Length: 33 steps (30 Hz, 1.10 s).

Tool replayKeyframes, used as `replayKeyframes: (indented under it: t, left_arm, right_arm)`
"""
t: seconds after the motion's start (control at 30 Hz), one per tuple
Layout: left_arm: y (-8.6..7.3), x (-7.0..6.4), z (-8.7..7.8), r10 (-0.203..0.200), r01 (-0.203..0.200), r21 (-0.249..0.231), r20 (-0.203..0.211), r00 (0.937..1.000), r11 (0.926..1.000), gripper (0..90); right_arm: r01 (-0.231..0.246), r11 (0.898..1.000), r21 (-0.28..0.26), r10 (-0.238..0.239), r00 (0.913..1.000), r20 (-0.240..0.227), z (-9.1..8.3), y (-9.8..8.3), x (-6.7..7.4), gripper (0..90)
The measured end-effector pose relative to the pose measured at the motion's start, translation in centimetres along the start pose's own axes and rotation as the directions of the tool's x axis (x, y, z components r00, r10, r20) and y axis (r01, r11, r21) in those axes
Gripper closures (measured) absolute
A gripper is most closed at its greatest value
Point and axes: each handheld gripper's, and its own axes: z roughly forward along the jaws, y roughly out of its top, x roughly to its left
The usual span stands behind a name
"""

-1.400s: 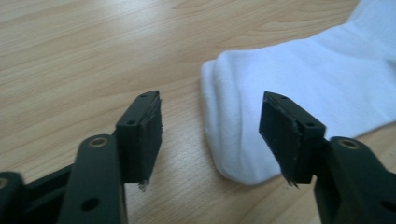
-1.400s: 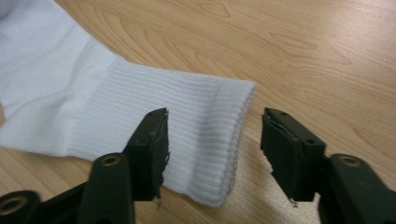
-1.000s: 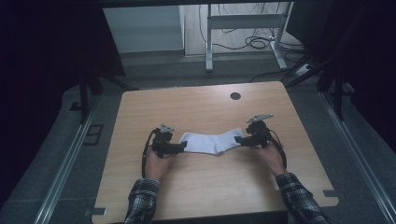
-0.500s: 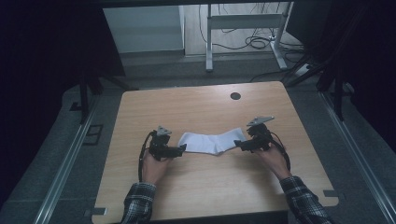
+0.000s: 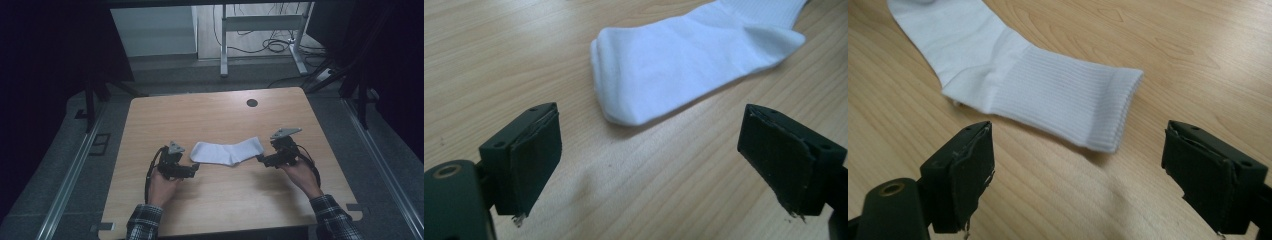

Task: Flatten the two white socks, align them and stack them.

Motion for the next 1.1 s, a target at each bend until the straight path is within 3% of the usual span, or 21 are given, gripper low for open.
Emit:
replayKeyframes:
  t: [0.6, 1.1]
  left_arm:
    - [-2.8, -0.1, -3.2, 0.019, -0.019, -0.019, -0.018, 0.9997, 0.9996, 10.4]
    - [-5.4, -0.9, -4.1, 0.022, -0.023, -0.017, -0.022, 0.9995, 0.9996, 10.4]
  right_arm:
    - [0.036, 0.999, -0.023, -0.035, 0.9993, 0.012, -3.8, -2.0, 0.4, 10.2]
    - [0.049, 0.999, -0.019, -0.048, 0.9988, 0.007, -4.4, -4.8, 0.7, 9.8]
